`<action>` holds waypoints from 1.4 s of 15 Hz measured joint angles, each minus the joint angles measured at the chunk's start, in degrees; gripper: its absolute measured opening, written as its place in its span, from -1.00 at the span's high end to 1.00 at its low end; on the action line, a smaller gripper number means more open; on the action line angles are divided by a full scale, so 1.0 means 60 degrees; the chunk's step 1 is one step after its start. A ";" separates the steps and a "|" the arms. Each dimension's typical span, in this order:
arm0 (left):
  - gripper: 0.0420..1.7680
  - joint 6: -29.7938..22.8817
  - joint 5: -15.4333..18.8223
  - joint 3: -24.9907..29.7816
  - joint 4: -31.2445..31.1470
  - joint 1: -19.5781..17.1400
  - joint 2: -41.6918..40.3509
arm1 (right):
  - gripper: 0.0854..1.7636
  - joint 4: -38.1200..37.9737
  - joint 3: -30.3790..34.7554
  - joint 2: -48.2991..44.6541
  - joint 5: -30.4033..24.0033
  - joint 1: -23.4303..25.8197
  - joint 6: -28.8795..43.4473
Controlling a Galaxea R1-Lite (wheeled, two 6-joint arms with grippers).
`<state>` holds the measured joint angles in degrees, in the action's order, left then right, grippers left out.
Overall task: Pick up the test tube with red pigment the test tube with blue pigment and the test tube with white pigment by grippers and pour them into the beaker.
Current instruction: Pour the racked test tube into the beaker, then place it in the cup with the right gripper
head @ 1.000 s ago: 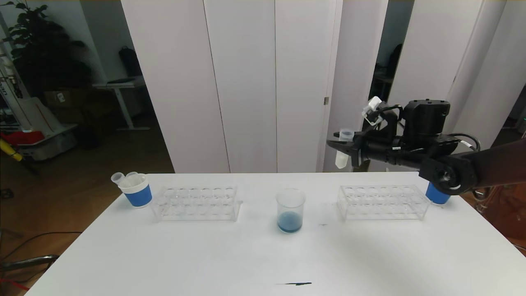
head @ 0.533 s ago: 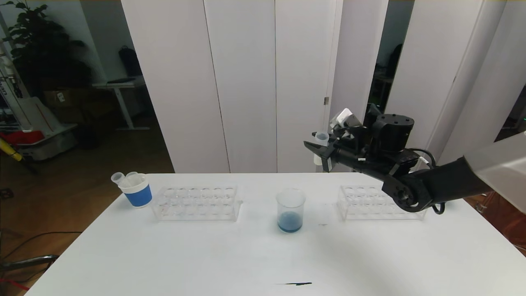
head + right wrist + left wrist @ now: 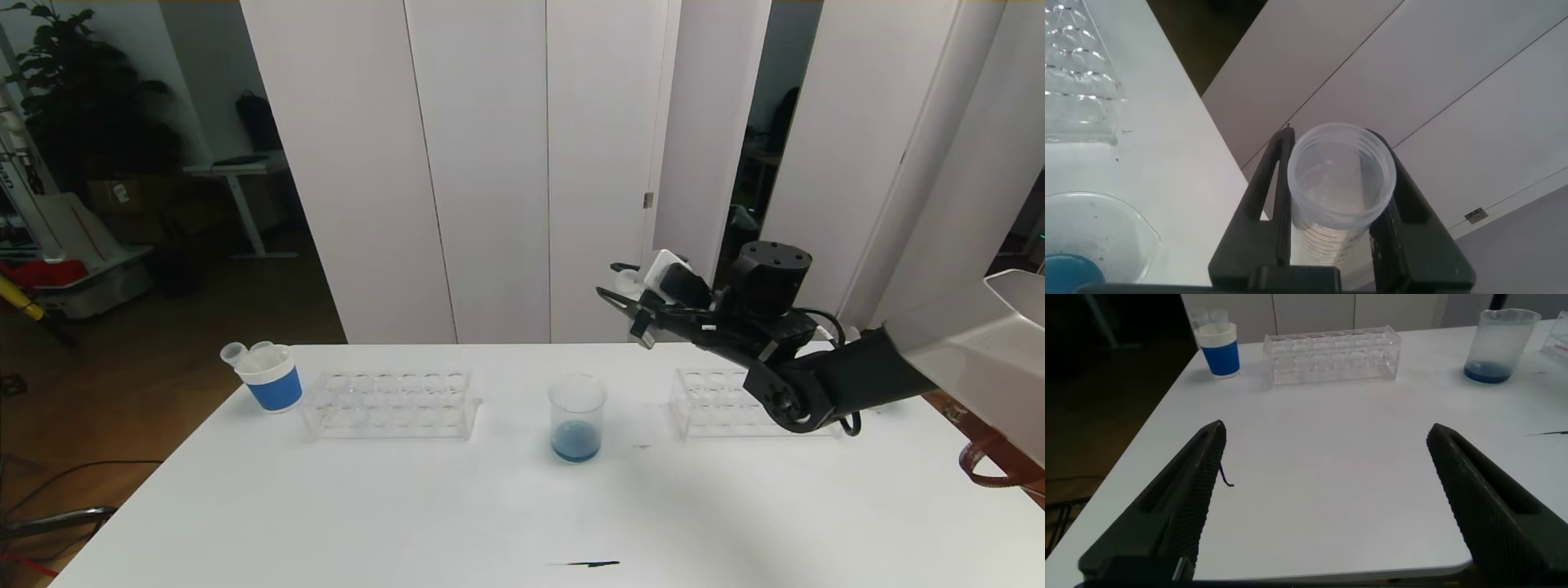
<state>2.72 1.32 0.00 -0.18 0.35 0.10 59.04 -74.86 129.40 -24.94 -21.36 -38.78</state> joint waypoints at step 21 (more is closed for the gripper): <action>-0.98 -0.0004 0.0000 0.0000 0.0000 0.0000 0.0000 | 0.39 0.0230 -0.1457 0.1343 -0.2351 0.0083 -0.6036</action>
<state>2.69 1.32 0.00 -0.18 0.35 0.10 60.42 -83.60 137.46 -39.05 -20.86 -75.00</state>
